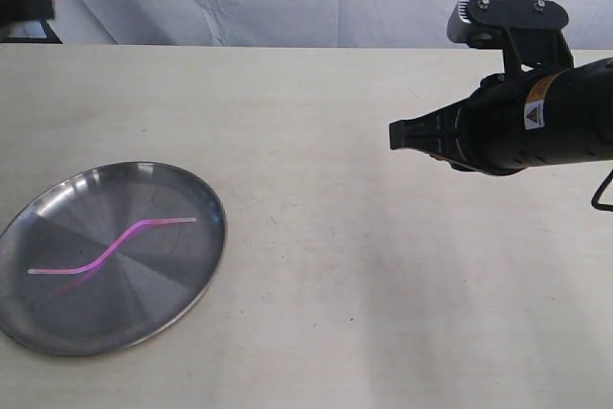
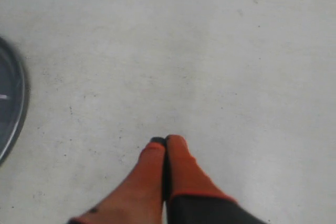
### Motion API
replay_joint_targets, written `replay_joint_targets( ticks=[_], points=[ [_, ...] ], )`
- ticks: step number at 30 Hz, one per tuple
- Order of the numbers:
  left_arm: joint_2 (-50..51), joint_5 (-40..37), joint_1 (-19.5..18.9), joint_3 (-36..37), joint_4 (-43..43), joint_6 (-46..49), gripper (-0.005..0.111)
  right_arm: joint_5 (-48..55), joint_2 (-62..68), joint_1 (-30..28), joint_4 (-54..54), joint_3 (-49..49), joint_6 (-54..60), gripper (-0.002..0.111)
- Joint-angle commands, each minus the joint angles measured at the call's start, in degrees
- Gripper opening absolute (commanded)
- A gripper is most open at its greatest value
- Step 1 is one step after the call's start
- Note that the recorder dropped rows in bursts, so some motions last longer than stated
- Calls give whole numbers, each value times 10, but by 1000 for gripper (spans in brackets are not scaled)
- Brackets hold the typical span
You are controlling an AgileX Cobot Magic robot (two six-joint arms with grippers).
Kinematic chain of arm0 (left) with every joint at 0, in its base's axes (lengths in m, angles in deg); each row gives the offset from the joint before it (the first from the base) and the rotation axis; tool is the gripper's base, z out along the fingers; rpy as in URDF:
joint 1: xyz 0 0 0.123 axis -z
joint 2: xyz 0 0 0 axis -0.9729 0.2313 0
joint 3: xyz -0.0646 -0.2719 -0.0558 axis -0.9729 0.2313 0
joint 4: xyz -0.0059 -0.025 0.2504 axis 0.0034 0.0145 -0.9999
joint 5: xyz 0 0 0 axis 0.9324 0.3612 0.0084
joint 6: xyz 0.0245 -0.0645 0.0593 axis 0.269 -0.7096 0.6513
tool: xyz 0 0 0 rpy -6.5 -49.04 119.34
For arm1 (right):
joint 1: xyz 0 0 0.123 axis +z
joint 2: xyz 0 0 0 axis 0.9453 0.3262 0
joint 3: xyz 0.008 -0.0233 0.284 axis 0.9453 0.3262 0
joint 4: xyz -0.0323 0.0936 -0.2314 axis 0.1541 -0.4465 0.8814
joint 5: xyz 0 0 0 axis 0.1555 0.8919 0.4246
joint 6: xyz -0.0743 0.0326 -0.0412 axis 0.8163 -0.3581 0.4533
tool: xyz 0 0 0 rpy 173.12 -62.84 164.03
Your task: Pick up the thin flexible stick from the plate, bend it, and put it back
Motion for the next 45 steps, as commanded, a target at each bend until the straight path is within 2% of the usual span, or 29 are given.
replay_joint_targets(
  ticks=[1,4,9,15,24,31,41,45],
  points=[
    [78,-131,4,-11,72,97,0,2,-5,-2,5,1,2,-1],
    [105,-172,24,-10,93,141,0,25,-16,-2,5,1,4,-1],
    [100,-165,69,5,80,162,0,130,-45,-2,6,1,56,-1],
    [24,-96,102,55,82,174,0,172,-96,-1,-5,9,90,-1],
    [-149,32,104,140,82,172,0,89,-236,33,-19,107,102,-1],
    [-195,27,104,146,78,172,0,98,-274,33,-25,110,102,-1],
    [-199,27,104,146,77,172,0,101,-288,33,-25,112,102,-1],
    [-199,27,104,146,77,173,0,104,-342,-1,-38,112,102,-1]
  ],
)
